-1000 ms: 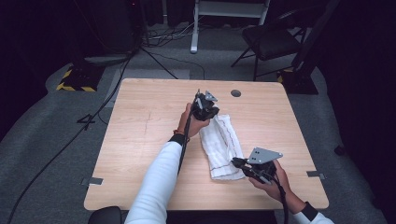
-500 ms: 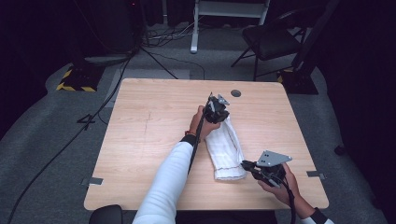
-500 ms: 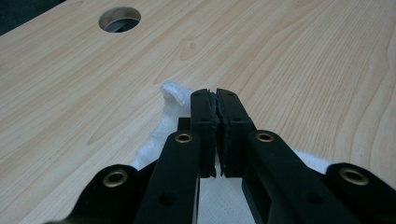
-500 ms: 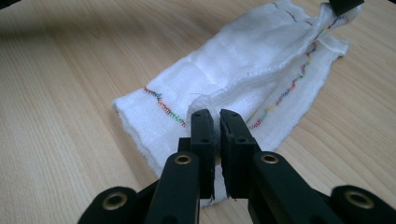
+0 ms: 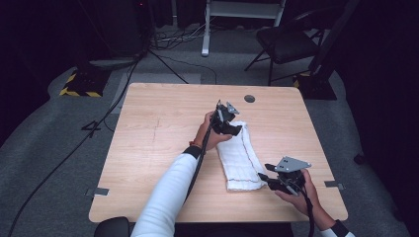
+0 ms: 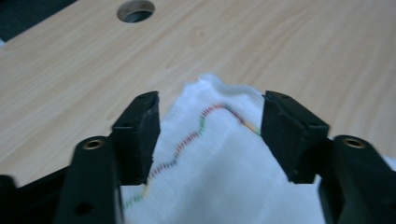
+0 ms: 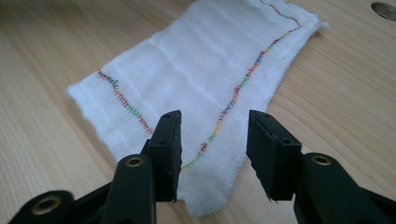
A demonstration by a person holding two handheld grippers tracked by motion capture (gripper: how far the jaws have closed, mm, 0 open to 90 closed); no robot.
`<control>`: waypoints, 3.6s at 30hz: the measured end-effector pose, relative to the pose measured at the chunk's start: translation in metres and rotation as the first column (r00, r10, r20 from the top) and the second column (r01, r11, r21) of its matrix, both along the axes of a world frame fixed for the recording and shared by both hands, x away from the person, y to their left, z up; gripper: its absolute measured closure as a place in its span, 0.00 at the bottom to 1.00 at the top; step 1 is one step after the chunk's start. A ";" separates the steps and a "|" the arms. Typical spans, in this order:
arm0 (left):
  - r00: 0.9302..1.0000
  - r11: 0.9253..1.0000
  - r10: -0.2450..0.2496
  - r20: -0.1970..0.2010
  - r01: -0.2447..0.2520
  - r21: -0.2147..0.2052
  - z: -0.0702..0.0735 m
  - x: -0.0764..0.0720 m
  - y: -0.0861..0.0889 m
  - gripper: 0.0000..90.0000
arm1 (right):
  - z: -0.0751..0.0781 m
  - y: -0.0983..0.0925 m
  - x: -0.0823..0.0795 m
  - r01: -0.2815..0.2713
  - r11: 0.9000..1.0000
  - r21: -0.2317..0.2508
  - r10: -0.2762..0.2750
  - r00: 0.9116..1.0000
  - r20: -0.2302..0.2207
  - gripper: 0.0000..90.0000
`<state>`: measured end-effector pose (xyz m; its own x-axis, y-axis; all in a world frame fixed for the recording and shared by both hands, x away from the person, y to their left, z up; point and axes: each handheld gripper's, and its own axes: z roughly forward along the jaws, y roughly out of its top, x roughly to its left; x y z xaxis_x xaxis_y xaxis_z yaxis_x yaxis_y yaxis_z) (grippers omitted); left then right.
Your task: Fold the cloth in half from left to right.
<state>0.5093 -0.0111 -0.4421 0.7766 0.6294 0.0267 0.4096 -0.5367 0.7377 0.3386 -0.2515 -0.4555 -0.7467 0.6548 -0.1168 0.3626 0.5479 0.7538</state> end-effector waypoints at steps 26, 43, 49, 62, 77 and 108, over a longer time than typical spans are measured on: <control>0.947 0.945 -0.297 -0.122 0.309 0.104 -0.047 -0.124 0.023 0.26 | -0.027 -0.005 0.025 -0.050 0.997 -0.051 0.046 0.996 -0.081 0.39; 0.952 0.957 -0.275 -0.131 0.284 0.056 -0.053 -0.132 0.055 0.27 | -0.033 0.022 0.013 -0.089 0.994 -0.056 0.082 0.990 -0.111 0.43; 0.959 0.965 -0.249 -0.133 0.257 0.052 -0.053 -0.138 0.067 0.27 | -0.033 0.030 0.008 -0.127 0.990 -0.053 0.120 0.986 -0.118 0.41; 0.979 0.986 -0.158 -0.128 0.162 0.025 -0.028 -0.125 0.092 0.23 | -0.004 0.022 0.046 -0.051 0.999 0.014 0.051 0.998 -0.032 0.43; 1.000 0.996 -0.016 -0.018 0.018 0.092 -0.023 -0.029 0.063 0.24 | -0.001 0.033 0.137 0.068 0.998 0.004 -0.068 0.997 -0.041 0.49; 0.983 0.991 0.136 -0.120 -0.134 0.019 -0.054 0.039 0.039 0.30 | -0.034 0.048 0.206 0.174 0.985 0.012 -0.168 0.964 -0.206 0.63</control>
<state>0.5479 0.0275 -0.4958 0.6825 0.7288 -0.0543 0.5644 -0.4785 0.6727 0.5447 -0.2031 -0.4891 -0.6291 0.7759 0.0475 0.5963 0.4425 0.6698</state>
